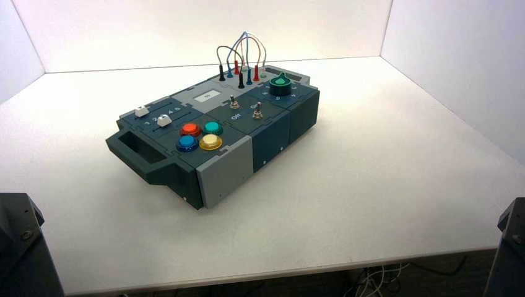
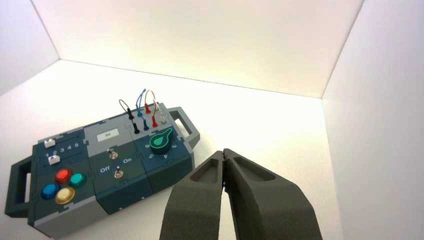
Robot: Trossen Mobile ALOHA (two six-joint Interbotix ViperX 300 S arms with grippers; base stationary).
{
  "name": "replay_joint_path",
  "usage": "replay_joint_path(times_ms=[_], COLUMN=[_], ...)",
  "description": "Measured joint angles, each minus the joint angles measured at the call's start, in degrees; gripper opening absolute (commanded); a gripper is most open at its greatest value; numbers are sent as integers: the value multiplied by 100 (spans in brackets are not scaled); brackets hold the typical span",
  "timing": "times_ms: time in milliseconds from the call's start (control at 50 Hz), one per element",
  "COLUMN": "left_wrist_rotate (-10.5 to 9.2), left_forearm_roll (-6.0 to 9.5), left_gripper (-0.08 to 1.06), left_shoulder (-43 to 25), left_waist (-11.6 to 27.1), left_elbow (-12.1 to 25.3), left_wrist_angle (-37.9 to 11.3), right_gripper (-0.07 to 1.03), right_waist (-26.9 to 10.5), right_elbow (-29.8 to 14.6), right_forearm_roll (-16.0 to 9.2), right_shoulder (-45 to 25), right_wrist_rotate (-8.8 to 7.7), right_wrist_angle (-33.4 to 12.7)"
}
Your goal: Flip the bottom switch on with the right gripper.
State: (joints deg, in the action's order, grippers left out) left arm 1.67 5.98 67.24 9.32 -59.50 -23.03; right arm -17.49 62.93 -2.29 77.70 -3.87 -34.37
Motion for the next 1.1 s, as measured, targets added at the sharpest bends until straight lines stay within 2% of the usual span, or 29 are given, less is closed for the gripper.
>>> replay_joint_path(times_ms=[520, 660, 940, 1100], left_wrist_rotate=[0, -26, -62, -62], left_forearm_roll=[0, 62, 70, 70], left_gripper=[-3, -3, -3, -3], left_shoulder=[0, 0, -149, -598], left_waist=[0, 0, 0, 9], left_elbow=[-9, -18, -360, -439], left_wrist_angle=[9, -123, -316, -308], right_gripper=[-2, -2, -2, -2], right_waist=[0, 0, 0, 0], right_elbow=[9, 18, 18, 18], right_forearm_roll=[0, -9, -70, -132], right_shoulder=[-79, -237, -580, -1020], right_wrist_rotate=[18, 9, 18, 9], right_wrist_angle=[97, 79, 53, 62])
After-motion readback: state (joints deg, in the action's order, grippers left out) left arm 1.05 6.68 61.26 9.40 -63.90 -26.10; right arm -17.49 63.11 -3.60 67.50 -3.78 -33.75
